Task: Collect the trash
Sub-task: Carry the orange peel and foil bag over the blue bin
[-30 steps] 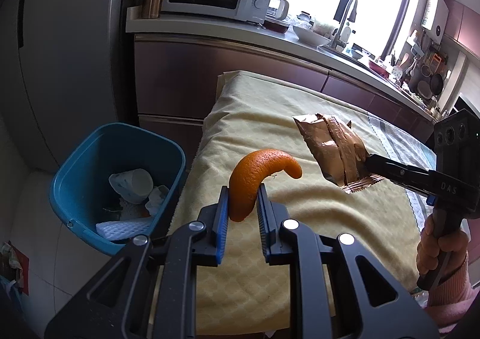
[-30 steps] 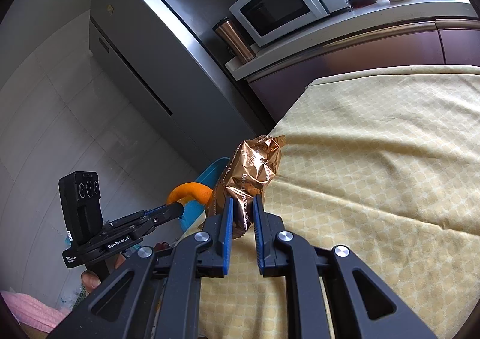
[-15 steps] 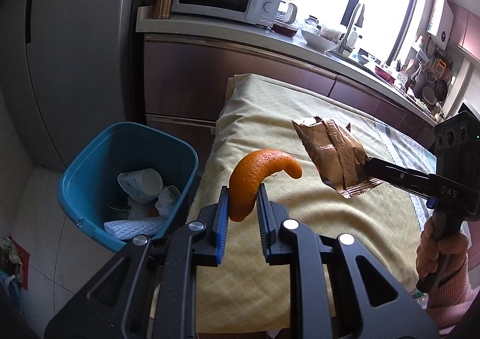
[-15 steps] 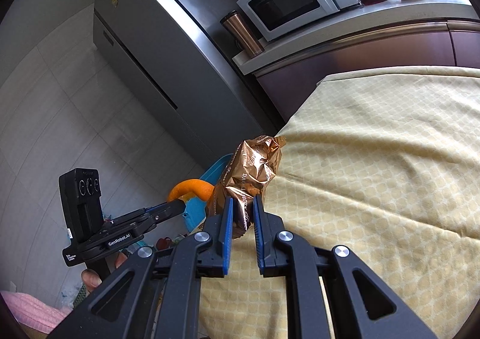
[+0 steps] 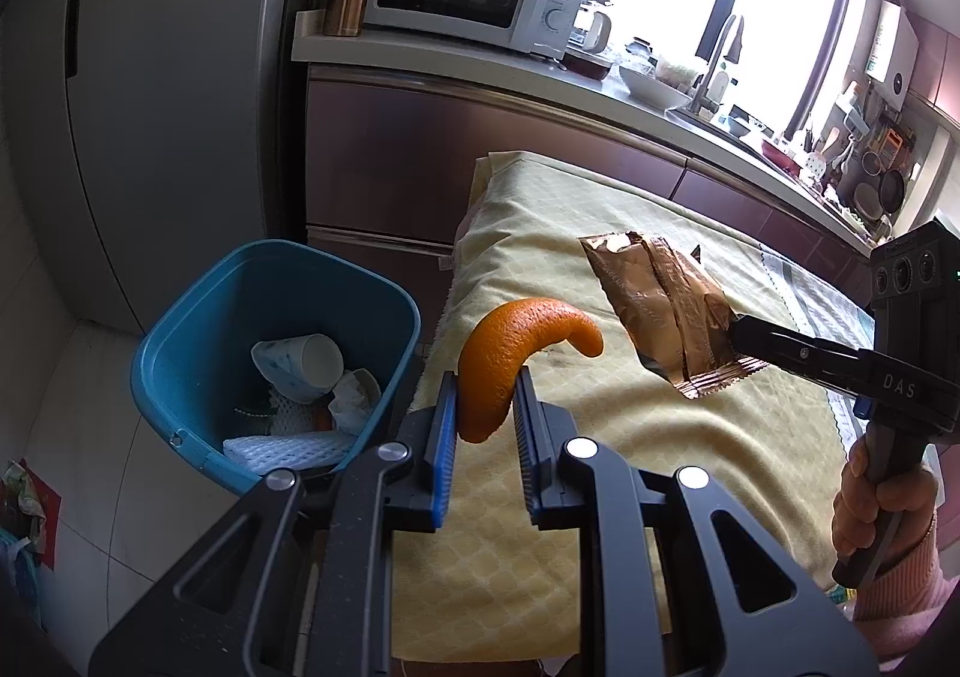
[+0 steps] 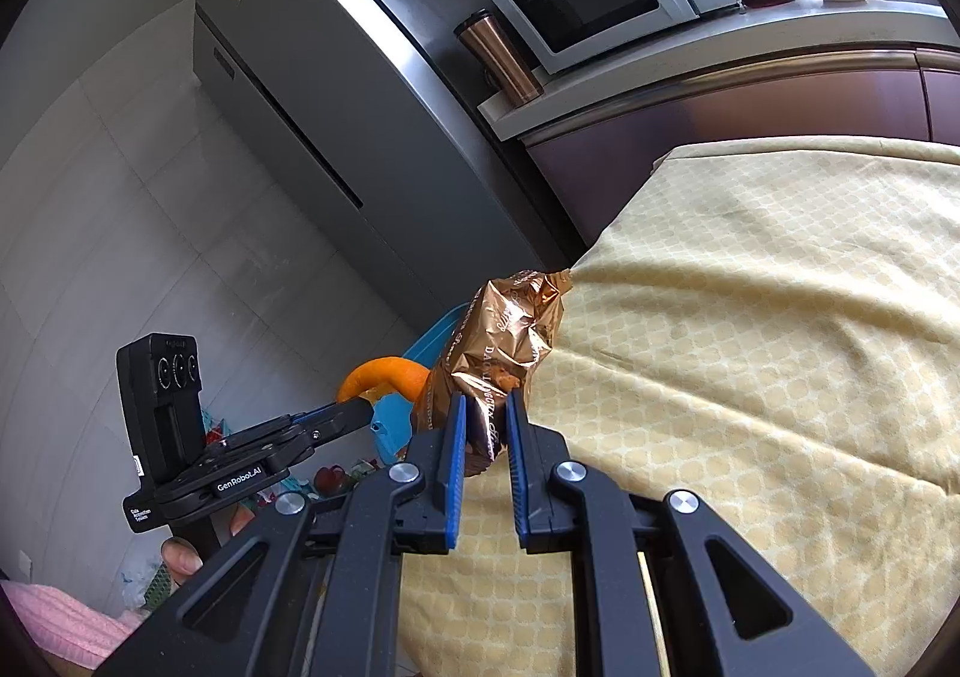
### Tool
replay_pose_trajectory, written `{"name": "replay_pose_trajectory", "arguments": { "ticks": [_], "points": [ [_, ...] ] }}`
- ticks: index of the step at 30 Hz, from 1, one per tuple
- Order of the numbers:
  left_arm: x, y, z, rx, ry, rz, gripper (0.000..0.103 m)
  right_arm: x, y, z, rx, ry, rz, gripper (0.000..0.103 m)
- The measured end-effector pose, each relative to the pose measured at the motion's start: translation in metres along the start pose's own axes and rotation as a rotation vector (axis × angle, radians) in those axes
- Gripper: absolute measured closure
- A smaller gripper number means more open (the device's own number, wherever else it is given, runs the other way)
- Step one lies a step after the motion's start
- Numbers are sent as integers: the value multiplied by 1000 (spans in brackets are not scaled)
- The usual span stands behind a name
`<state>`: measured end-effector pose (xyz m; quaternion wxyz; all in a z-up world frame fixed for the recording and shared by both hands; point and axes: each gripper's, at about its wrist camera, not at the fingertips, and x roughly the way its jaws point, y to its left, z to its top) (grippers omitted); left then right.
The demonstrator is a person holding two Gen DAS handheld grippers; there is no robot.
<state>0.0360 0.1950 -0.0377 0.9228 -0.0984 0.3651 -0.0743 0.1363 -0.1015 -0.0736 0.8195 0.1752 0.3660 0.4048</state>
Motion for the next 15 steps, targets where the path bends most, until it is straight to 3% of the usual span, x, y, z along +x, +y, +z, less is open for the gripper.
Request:
{"name": "replay_pose_trajectory", "arguments": {
  "ticks": [15],
  "points": [
    [-5, 18, 2, -34, -15, 34, 84, 9, 6, 3, -25, 18, 9, 91]
  ]
}}
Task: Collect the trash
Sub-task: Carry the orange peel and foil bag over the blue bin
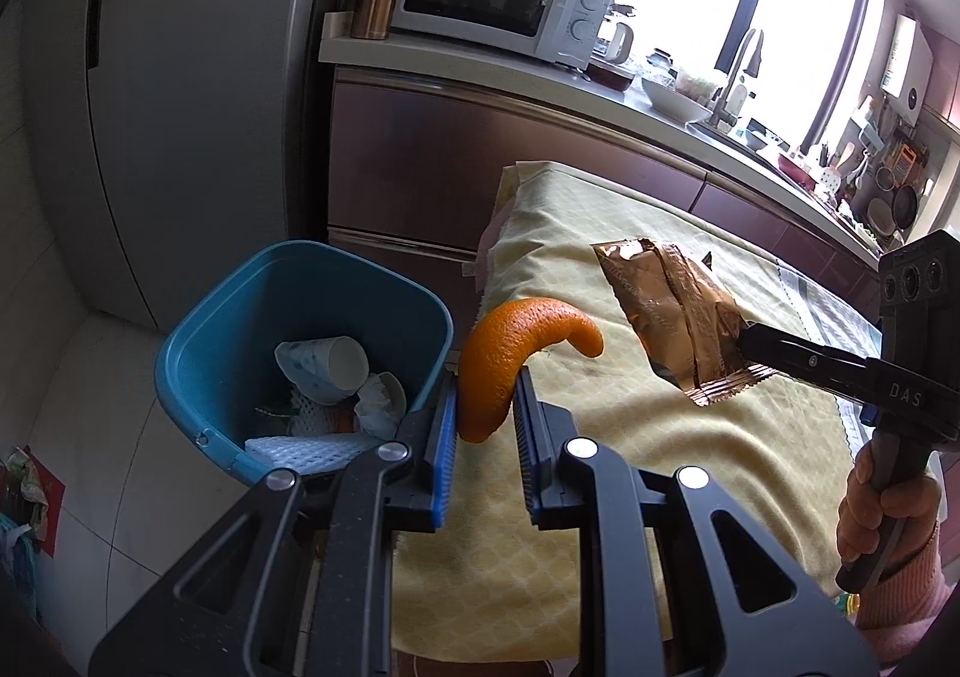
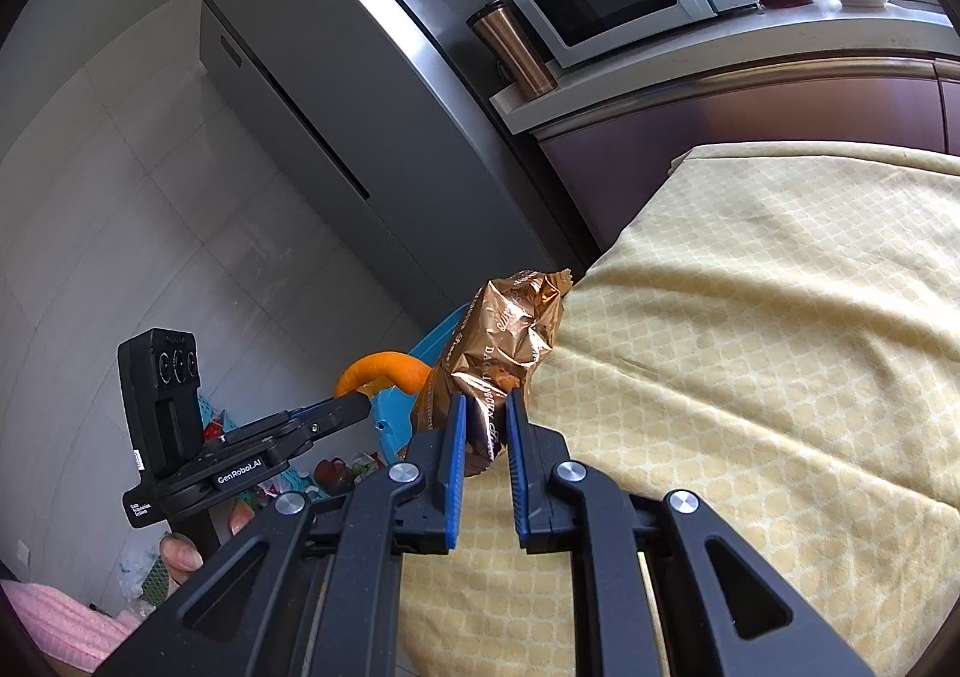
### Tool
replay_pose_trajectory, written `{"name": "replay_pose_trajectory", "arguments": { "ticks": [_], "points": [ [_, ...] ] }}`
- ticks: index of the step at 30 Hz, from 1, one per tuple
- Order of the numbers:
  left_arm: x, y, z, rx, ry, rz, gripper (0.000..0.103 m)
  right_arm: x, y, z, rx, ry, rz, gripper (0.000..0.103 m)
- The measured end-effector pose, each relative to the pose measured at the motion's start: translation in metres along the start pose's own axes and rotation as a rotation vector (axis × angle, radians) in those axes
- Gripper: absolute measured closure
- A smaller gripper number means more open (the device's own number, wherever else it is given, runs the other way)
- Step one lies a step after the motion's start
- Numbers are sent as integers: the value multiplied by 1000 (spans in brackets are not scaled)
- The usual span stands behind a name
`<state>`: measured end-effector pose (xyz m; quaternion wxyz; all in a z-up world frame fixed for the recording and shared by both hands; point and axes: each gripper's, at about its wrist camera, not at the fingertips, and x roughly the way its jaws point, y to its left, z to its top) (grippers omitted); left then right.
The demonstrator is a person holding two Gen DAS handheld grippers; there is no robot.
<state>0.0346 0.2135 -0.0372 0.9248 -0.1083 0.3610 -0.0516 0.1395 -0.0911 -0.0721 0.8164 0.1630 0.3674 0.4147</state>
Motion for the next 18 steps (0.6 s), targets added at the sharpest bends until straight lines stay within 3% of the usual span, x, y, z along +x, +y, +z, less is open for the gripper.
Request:
{"name": "replay_pose_trajectory", "arguments": {
  "ticks": [18],
  "points": [
    [-4, 13, 0, -30, -12, 37, 85, 18, 13, 6, -32, 27, 15, 91]
  ]
}}
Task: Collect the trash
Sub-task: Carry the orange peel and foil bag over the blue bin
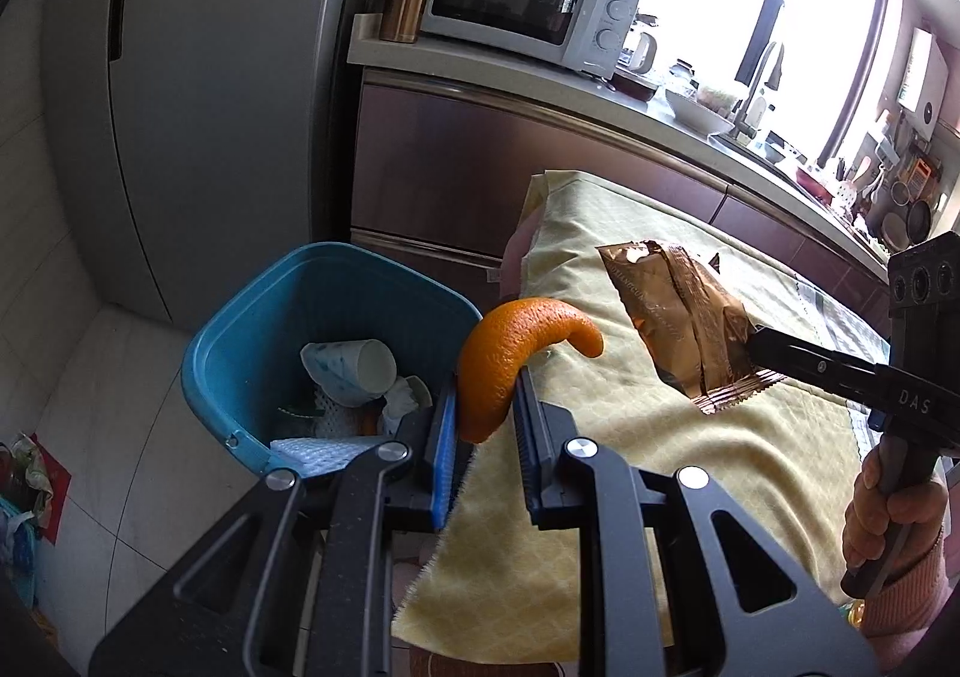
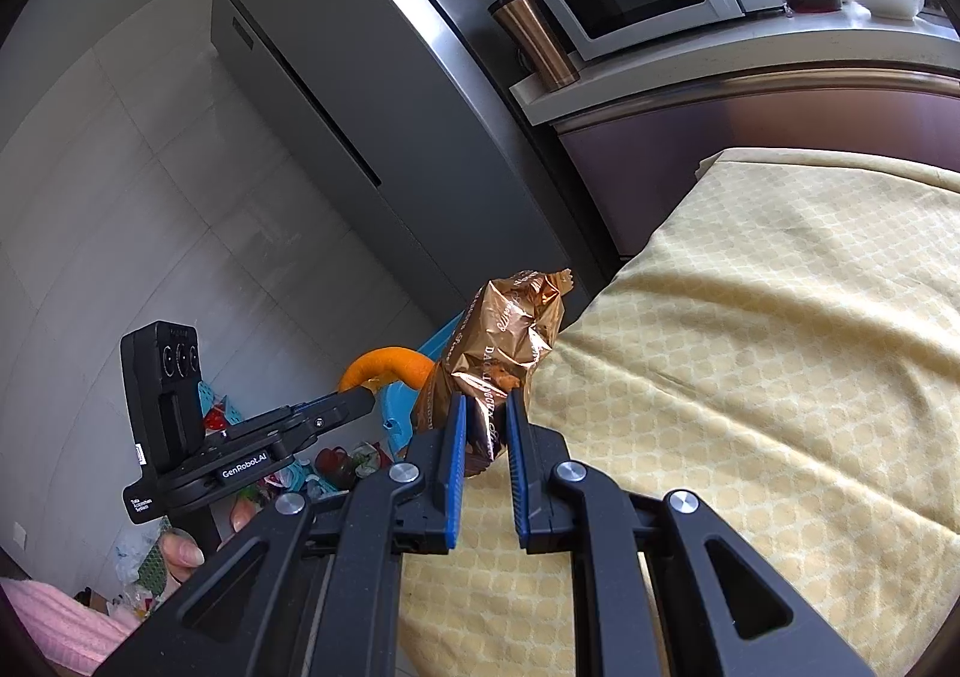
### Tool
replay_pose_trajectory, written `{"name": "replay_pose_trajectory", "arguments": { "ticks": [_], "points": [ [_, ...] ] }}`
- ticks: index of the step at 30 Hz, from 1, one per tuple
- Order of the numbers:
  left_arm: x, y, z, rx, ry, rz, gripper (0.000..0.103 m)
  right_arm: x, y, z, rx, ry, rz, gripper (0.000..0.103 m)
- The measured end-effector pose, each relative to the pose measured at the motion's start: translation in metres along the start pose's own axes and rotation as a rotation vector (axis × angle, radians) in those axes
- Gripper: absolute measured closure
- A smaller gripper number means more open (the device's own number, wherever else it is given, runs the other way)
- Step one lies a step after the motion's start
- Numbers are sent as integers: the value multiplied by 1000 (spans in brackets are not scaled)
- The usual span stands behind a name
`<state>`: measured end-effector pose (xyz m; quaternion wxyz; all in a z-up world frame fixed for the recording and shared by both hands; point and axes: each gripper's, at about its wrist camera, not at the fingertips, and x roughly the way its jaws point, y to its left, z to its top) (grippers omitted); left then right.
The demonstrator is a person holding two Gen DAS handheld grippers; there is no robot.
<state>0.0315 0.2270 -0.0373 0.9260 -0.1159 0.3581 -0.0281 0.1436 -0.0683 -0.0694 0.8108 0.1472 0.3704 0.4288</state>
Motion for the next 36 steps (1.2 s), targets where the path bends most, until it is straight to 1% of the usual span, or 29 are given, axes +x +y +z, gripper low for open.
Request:
{"name": "replay_pose_trajectory", "arguments": {
  "ticks": [16, 25, 36],
  "points": [
    [-2, 10, 0, -22, -4, 17, 85, 9, 4, 6, -16, 18, 11, 91],
    [-1, 16, 1, -31, -8, 48, 84, 18, 9, 11, -30, 34, 14, 91],
    [2, 23, 1, -44, -5, 68, 84, 28, 15, 15, -49, 57, 19, 91]
  ]
}}
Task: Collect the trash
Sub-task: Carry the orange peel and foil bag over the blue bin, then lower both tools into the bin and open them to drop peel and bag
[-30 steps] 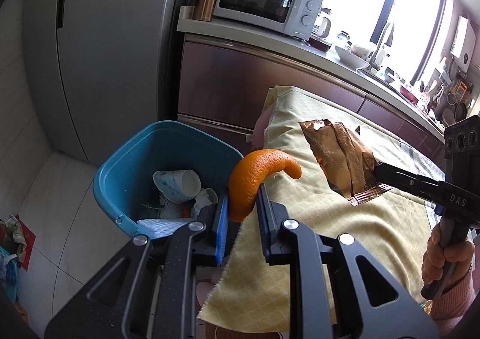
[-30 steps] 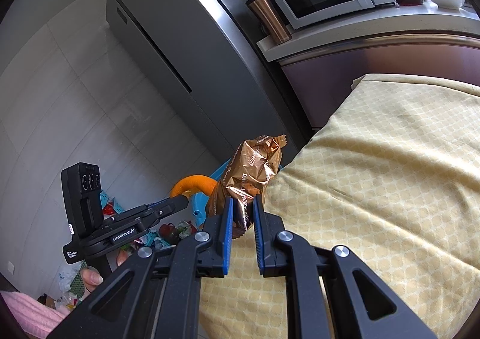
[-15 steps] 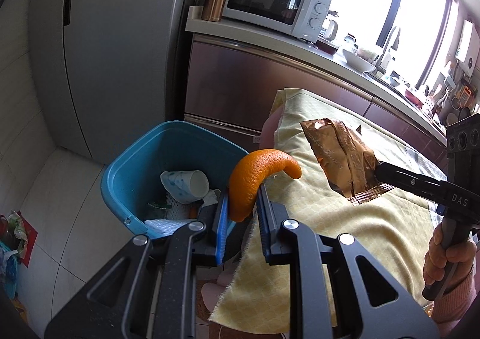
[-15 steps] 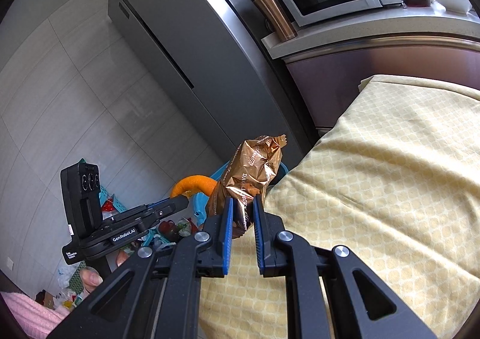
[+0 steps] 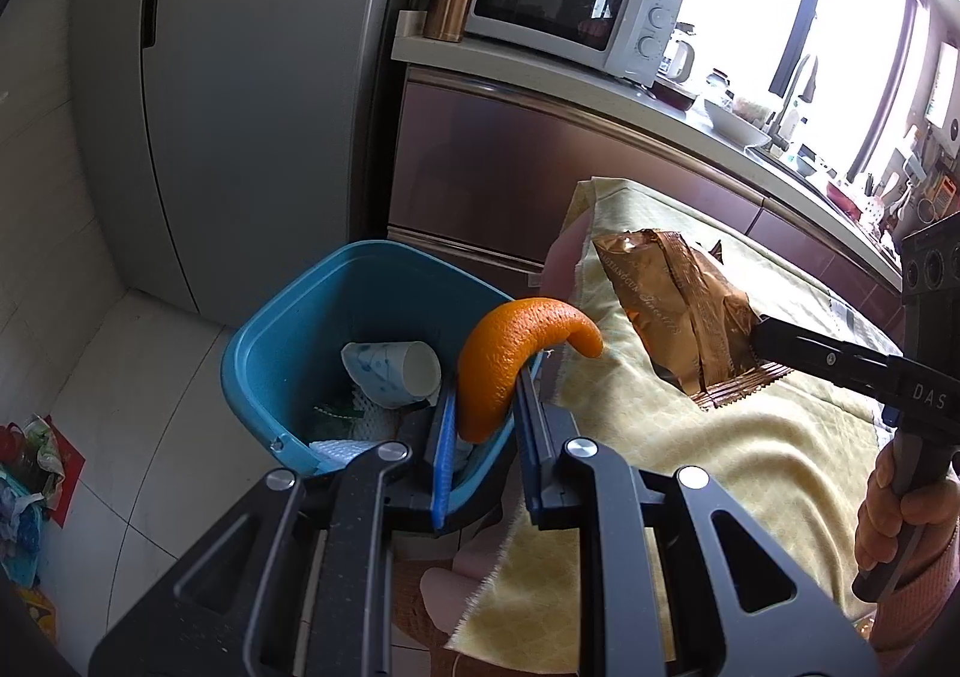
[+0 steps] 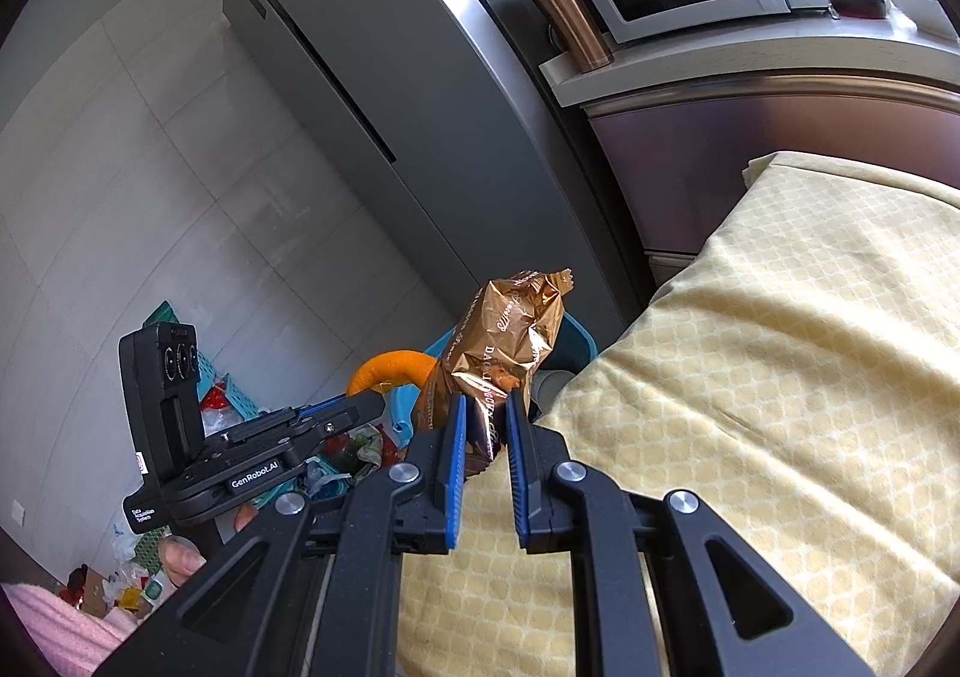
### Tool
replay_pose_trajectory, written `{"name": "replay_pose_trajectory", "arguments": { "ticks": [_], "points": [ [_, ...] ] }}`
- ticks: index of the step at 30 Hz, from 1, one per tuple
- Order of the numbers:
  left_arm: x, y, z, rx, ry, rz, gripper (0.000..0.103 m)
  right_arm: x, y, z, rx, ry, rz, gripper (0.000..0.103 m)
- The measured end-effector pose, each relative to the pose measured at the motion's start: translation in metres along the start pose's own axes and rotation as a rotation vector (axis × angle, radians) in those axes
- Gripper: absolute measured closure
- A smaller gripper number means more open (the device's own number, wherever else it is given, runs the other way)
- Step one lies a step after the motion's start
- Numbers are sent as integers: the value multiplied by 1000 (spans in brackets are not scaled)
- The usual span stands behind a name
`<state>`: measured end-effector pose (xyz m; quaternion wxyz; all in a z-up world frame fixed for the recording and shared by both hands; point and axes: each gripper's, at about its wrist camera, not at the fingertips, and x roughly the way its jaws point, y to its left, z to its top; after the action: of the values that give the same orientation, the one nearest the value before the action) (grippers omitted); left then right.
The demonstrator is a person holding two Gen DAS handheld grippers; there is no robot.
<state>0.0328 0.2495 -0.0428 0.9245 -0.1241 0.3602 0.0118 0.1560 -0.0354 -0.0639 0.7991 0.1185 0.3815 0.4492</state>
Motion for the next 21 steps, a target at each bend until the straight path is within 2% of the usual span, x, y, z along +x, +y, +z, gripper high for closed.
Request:
{"name": "replay_pose_trajectory", "arguments": {
  "ticks": [21],
  "points": [
    [13, 18, 2, -28, 12, 41, 84, 24, 9, 9, -15, 37, -11, 91]
  ]
}}
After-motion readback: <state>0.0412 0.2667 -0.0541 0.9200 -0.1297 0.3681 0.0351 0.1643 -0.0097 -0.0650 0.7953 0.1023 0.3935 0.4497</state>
